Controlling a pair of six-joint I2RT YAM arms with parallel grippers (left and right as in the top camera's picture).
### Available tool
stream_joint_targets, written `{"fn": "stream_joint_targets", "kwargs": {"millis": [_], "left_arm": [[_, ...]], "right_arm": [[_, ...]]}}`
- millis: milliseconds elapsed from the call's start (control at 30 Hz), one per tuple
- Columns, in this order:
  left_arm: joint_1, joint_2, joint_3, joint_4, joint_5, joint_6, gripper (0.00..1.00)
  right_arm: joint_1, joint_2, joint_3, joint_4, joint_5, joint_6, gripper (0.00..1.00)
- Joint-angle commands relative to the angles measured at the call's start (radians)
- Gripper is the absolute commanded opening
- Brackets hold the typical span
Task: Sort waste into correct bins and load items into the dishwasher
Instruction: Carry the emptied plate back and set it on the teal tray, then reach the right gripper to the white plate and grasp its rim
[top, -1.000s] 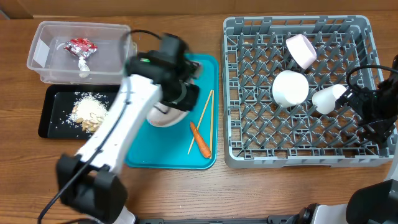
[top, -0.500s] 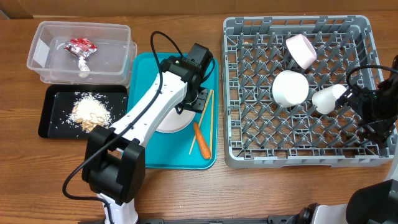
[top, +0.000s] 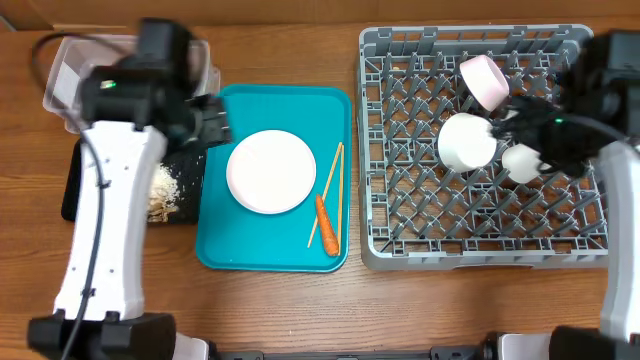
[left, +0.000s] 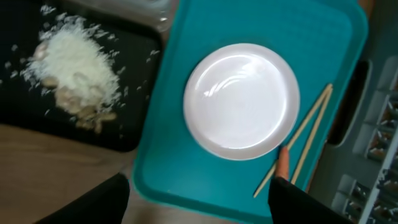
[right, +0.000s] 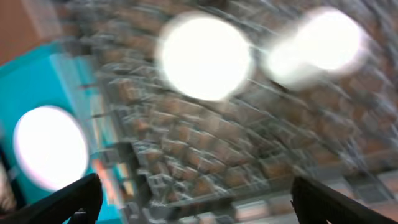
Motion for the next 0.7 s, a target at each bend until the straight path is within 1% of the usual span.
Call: {"fn": "stream_joint_targets", "kwargs": {"millis": [0,100,167,233,333,467,567,600,633,667], "left_arm": [[0.107,0.0,0.007,-0.034,0.034,-0.017,0.74],[0.162,0.0,0.005,-0.048,0.049,-0.017,0.75],[0.194,0.0,0.004,-0.055,0.051,-0.016,0.77],[0.205,0.0,0.004,-0.056,0.051,-0.016,0.78],[0.206,0.0,0.004,-0.056,0.051,-0.016,0.79],[0.206,0.0,0.003,-0.055,0.051,-0.016,0.79],[0.206,0.0,0.003,-0.056,0.051,-0.016,0.8],[0.206,0.0,0.003,-0.056,0.051,-0.016,0.8],[0.206,0.0,0.003,-0.056,0.051,-0.016,0.8],[0.206,0.0,0.003,-0.056,0.051,-0.016,0.8]], "right_arm": [[0.232,0.0,0.025,0.097,-0.046,-0.029,1.0],[0.372,0.043,0.024,0.17,-0.045,-0.029,1.0],[0.481,0.106,0.024,0.222,-0.045,-0.029,1.0],[0.541,0.163,0.024,0.251,-0.045,-0.029,1.0],[0.603,0.247,0.024,0.284,-0.045,-0.03,1.0],[0.687,0.406,0.024,0.379,-0.045,-0.029,0.98],[0.713,0.492,0.024,0.445,-0.045,-0.024,0.96],[0.718,0.527,0.024,0.467,-0.043,-0.019,0.95],[0.719,0.55,0.024,0.481,-0.03,0.005,0.92],[0.719,0.573,0.024,0.491,0.002,0.041,0.91]]}}
